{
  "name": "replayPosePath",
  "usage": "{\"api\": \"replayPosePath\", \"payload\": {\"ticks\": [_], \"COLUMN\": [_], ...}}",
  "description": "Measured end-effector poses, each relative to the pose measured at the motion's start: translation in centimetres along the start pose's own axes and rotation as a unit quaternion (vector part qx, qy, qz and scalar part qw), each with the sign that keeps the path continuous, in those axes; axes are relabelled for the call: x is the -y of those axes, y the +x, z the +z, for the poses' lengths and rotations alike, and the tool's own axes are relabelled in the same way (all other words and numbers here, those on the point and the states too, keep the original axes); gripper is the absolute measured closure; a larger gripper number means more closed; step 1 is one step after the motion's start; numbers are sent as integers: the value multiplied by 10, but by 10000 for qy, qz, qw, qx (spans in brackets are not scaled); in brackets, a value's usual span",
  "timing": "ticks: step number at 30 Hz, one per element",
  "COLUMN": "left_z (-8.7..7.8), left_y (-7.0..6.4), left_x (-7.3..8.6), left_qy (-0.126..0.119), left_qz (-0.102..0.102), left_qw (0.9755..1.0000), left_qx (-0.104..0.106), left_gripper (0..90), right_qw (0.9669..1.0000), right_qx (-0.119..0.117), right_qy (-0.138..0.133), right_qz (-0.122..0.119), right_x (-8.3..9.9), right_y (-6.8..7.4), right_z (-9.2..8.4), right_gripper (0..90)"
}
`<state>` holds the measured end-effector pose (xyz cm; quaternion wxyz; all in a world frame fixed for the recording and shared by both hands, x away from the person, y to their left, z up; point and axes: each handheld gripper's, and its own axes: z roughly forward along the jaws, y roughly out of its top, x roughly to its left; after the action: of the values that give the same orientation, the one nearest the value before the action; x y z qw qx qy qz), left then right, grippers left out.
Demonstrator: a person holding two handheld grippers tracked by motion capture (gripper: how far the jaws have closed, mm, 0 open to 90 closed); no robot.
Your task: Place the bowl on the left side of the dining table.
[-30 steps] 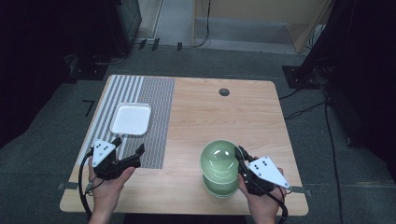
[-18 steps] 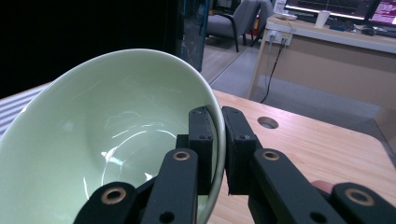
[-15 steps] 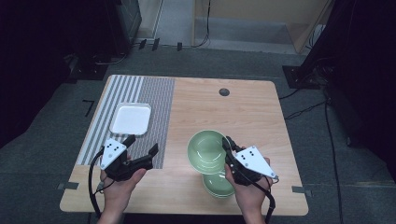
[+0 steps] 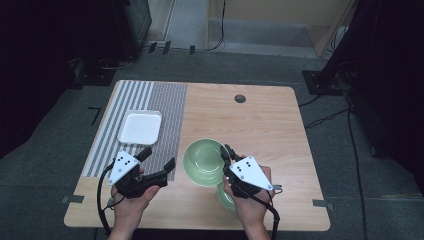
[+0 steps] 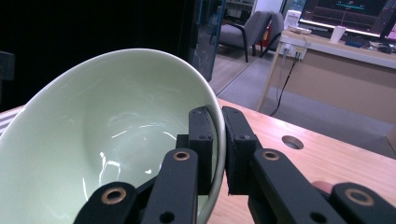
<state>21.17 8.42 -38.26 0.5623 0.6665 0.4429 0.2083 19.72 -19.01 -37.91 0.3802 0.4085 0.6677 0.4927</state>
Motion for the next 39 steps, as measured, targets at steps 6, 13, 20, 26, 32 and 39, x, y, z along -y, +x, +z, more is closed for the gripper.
{"api": "replayPosePath", "payload": {"ticks": [6, 13, 20, 26, 32, 39], "left_z": [1, 3, 14, 15, 12, 11], "left_y": [-2, -10, -5, 3, 18, 22], "left_x": [0, 3, 11, 13, 13, 14], "left_qy": [36, 229, 666, 761, 733, 604], "left_qz": [-14, 153, 78, 176, -15, 74], "left_qw": [10000, 9995, 9977, 9969, 9971, 9979], "left_qx": [83, 122, 104, 36, 190, 228], "left_gripper": [159, 235, 468, 705, 827, 848], "right_qw": [10000, 9997, 9995, 9989, 9990, 9985], "right_qx": [-56, -156, -192, -117, 7, 57], "right_qy": [-41, -140, -210, -280, -314, -358], "right_qz": [-60, -91, -143, -363, -327, -413], "right_x": [-4, -7, -6, -4, 2, 6], "right_y": [11, 27, 43, 63, 75, 82], "right_z": [7, 8, 11, 13, 15, 14], "right_gripper": [845, 846, 845, 844, 841, 840]}}
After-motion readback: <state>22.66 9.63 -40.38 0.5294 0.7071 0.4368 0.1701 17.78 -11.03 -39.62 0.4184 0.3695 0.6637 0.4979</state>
